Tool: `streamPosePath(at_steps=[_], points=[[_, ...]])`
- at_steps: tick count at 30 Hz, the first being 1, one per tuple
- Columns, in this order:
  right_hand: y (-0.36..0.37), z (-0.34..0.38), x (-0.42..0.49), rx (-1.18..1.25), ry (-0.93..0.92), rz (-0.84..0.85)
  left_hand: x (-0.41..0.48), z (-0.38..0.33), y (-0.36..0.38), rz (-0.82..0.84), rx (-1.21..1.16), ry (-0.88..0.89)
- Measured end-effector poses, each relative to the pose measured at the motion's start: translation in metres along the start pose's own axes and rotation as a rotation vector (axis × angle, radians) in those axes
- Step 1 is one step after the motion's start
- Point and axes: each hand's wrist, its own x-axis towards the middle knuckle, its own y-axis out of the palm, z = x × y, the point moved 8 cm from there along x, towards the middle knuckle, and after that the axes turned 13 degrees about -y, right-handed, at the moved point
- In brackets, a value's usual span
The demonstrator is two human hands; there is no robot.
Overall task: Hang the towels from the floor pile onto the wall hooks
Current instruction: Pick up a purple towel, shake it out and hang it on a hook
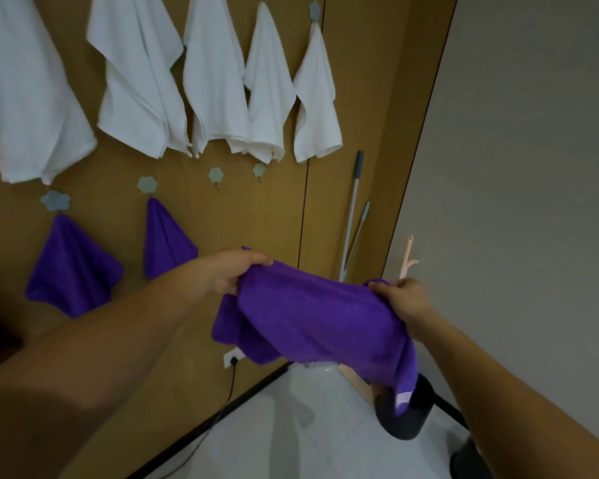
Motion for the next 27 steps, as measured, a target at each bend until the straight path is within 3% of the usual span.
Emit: streamPosePath(at_steps=[2, 7, 8, 11, 16, 23, 27], points=[[0.009, -0.008, -0.002, -0.162, 0.023, 0.121, -0.004, 0.0, -0.01, -0.054, 0.143, -0.048], [0.01, -0.023, 0.002, -0.442, 0.053, 0.116, -0.016, 0.003, -0.017, 0.022, 0.291, -0.173], [0.012, -0.026, 0.002, -0.376, 0.08, 0.096, -0.017, 0.007, -0.021, 0.048, 0.276, -0.189], [0.021, -0.036, -0.005, 0.138, 0.246, -0.016, -0.016, 0.018, -0.035, 0.135, 0.201, -0.196], [0.03, -0.018, -0.012, 0.65, 0.256, -0.009, -0.005, 0.03, -0.06, 0.184, 0.108, -0.172], [0.041, 0.006, -0.019, 0.952, 0.178, 0.072, 0.006, 0.046, -0.08, 0.039, 0.31, -0.215], [0.043, 0.0, -0.014, 0.729, 0.2, 0.068, 0.013, 0.039, -0.093, -0.087, 0.148, -0.153]])
